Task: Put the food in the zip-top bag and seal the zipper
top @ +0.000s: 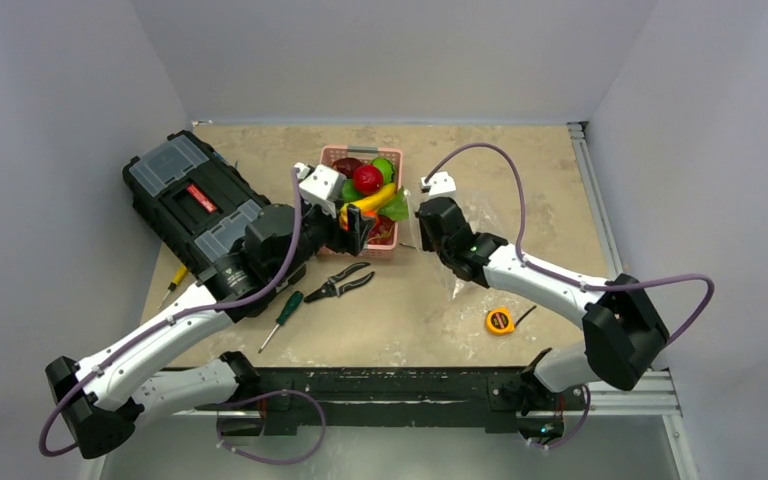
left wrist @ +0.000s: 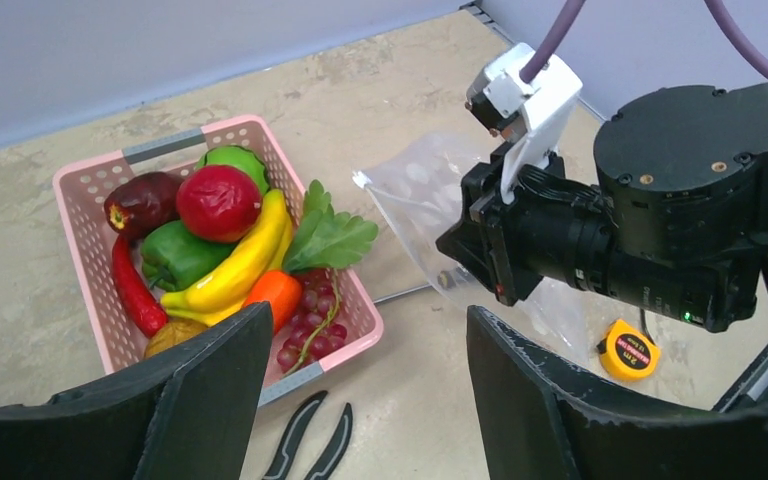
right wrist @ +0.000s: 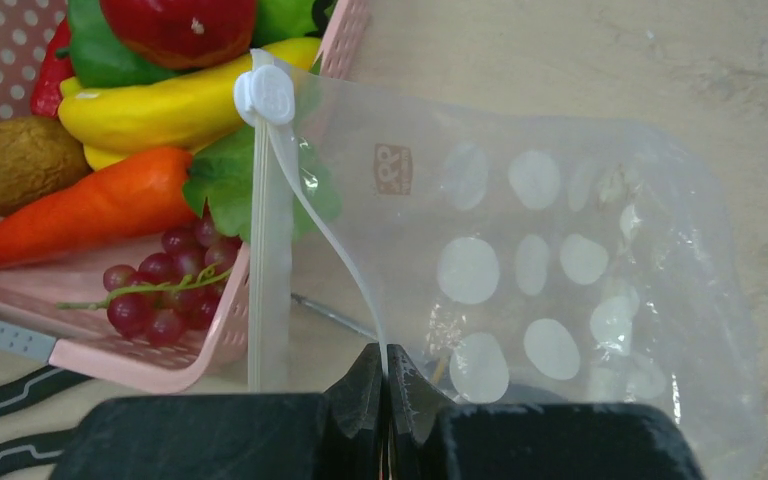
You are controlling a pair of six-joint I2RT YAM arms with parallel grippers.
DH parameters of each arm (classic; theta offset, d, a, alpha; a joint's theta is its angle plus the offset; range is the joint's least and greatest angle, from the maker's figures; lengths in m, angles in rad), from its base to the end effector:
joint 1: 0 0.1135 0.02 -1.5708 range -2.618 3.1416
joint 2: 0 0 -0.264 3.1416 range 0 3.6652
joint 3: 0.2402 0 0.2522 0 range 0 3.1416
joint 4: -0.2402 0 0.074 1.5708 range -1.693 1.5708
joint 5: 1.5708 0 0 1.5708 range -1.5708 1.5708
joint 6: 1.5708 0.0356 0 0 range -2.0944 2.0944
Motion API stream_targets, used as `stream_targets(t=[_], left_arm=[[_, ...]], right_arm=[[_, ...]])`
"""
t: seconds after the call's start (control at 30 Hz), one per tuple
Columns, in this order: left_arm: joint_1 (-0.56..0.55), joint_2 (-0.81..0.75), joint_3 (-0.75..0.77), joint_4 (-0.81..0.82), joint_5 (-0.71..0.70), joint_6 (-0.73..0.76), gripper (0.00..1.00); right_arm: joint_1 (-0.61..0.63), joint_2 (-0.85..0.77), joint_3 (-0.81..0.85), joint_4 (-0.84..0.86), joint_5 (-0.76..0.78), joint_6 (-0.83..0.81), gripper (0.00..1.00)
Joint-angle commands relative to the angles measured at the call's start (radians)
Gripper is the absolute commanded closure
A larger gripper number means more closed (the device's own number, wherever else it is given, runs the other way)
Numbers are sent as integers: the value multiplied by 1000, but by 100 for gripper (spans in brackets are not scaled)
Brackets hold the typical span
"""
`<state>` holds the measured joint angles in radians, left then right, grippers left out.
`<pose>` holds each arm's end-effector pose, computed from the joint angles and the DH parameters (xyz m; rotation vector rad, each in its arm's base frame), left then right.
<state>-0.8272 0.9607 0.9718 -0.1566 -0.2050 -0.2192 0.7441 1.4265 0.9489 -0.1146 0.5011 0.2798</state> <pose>0.1548 -0.1576 0.3768 0.3740 1.7098 -0.5974 0.2429 0.2004 0.2567 -0.2011 2.0736 0.0779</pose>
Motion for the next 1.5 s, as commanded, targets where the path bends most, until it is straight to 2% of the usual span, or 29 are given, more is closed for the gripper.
stream_targets(t=[0.0,0.03,0.07,0.17,0.3,0.37,0.47,0.6,0.73,0.83,1.07,1.37,1.47], left_arm=[[-5,34,-20,61,-52,50,22],[-9,54,-19,61,-86,58,13],[-10,78,-13,52,-123,59,9],[-11,134,0,33,-207,50,7],[-4,185,9,18,-227,21,7],[15,205,21,-32,-205,-5,7],[82,227,22,-69,-99,-19,8],[173,299,73,-136,61,46,9],[183,412,189,-212,126,155,9],[205,502,271,-245,128,153,9],[285,686,447,-267,121,13,10],[286,977,747,-290,10,-193,9],[286,1048,816,-283,-38,-222,13]], right_arm=[[-5,-41,-48,97,-75,40,100],[-5,-50,-60,106,-77,36,100],[-5,-62,-72,121,-79,33,100],[-6,-96,-110,165,-66,31,100],[-9,-129,-140,189,-52,41,100],[-13,-145,-155,200,-48,37,100],[-46,-187,-184,208,-80,60,100],[-125,-270,-259,263,-182,105,100],[-152,-310,-322,298,-180,130,100],[-152,-309,-338,307,-171,137,100],[-147,-307,-341,309,-149,141,100],[-122,-285,-336,306,-104,130,100],[-123,-282,-336,308,-100,130,100]])
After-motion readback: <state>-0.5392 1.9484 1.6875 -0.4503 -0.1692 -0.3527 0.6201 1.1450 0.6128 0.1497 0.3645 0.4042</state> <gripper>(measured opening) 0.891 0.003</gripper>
